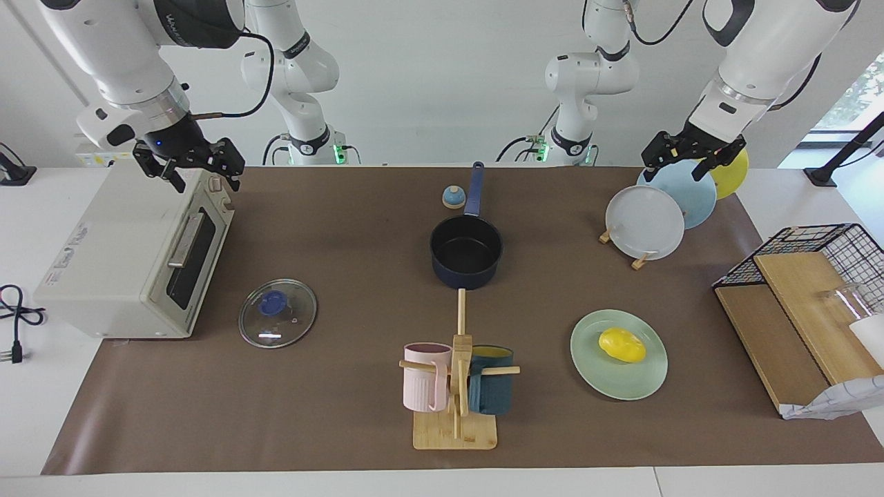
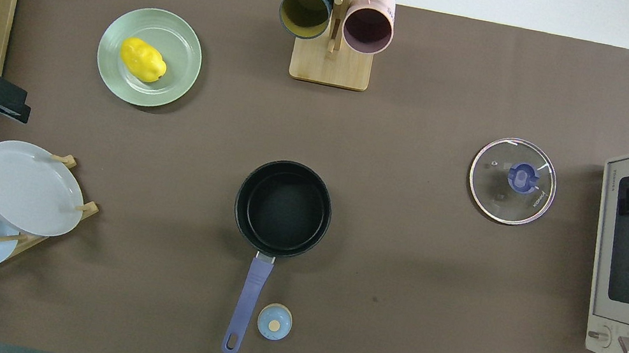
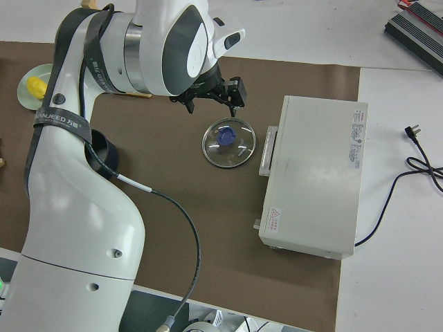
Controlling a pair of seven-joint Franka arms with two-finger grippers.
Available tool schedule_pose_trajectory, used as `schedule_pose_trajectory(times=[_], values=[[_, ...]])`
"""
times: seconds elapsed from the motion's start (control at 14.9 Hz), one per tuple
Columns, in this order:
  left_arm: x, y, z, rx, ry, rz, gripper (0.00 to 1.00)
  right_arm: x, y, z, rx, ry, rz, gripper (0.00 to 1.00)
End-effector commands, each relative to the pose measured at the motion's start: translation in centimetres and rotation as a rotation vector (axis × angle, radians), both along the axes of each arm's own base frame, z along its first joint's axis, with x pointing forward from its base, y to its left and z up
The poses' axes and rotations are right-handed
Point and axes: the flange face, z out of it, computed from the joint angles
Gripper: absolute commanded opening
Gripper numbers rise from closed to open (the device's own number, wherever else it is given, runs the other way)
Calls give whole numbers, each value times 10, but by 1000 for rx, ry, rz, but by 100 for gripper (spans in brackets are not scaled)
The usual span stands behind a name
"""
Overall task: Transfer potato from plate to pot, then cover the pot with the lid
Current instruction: 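Move the left gripper toward the yellow potato on the green plate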
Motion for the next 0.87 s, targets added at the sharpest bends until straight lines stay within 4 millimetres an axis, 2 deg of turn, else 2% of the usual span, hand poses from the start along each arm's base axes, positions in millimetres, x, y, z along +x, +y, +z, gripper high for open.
schedule_pose_trajectory(times=[0.0, 0.27, 0.67, 0.8], values=[[-7, 0, 1, 8, 3, -6, 100, -3, 0, -1, 19, 6, -18, 100], [-6, 3, 1, 6, -3, -1, 100, -3, -2, -1, 19, 6, -23, 100], [-9, -3, -3, -2, -36, -50, 100, -3, -1, 0, 19, 3, -24, 100], [-1, -5, -2, -8, -88, -28, 100, -3, -2, -1, 19, 4, -24, 100]])
